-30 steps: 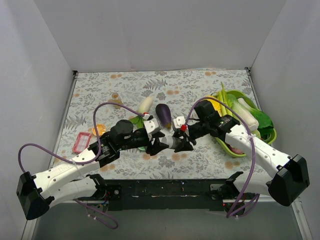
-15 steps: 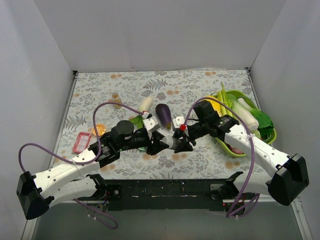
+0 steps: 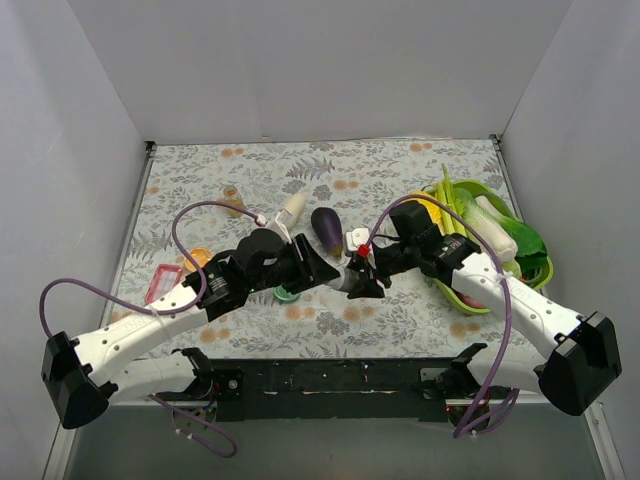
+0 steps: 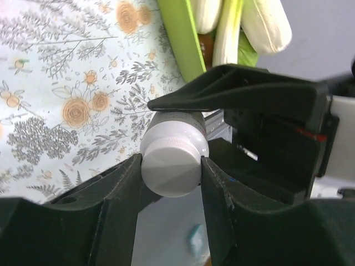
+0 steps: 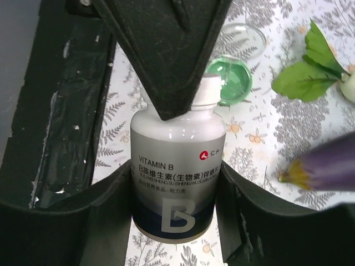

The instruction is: Sort the pills into containers

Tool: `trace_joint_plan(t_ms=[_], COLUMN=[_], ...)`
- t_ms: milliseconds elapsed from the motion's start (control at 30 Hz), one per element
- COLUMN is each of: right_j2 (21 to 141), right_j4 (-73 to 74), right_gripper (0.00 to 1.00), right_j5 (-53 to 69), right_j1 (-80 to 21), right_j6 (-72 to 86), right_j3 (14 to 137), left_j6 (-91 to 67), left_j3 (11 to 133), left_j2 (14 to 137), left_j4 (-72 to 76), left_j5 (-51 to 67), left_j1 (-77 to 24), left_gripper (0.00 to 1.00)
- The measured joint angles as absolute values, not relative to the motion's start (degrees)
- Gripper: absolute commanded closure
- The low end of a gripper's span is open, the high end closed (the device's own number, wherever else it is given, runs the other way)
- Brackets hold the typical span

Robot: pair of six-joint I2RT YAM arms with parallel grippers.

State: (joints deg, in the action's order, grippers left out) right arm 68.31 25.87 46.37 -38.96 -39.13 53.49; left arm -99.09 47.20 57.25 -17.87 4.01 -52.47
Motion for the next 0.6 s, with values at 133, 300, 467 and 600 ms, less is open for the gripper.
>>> trace_joint_plan(t_ms=[133, 300, 467, 600], right_j2=[68.27, 68.25, 66.87, 66.39], right_j4=[26.00, 26.72, 25.89, 26.50], right_gripper=[0.99, 0.99, 0.99, 0.99], right_j5=[44.18, 43.48, 45.65, 48.95], right_j1=[-38.04, -37.47, -36.60, -35.33], right_j6=[-38.26, -37.45, -37.54, -38.89], right_j3=[52.86, 51.70, 51.70, 51.70], left_j6=[-107.68, -112.07, -106.87, -93.73], left_j3=[53.87, 55.64, 54.98, 53.10], left_j2=[64.31, 67.48, 62.43, 53.87], left_j4=[-24.71, -27.22, -27.42, -26.37], left_j5=[4.47, 5.74, 6.09, 9.02], left_j1=[-51.68, -51.33, -51.31, -51.07], left_gripper=[0.69, 0.19, 0.02, 0.02])
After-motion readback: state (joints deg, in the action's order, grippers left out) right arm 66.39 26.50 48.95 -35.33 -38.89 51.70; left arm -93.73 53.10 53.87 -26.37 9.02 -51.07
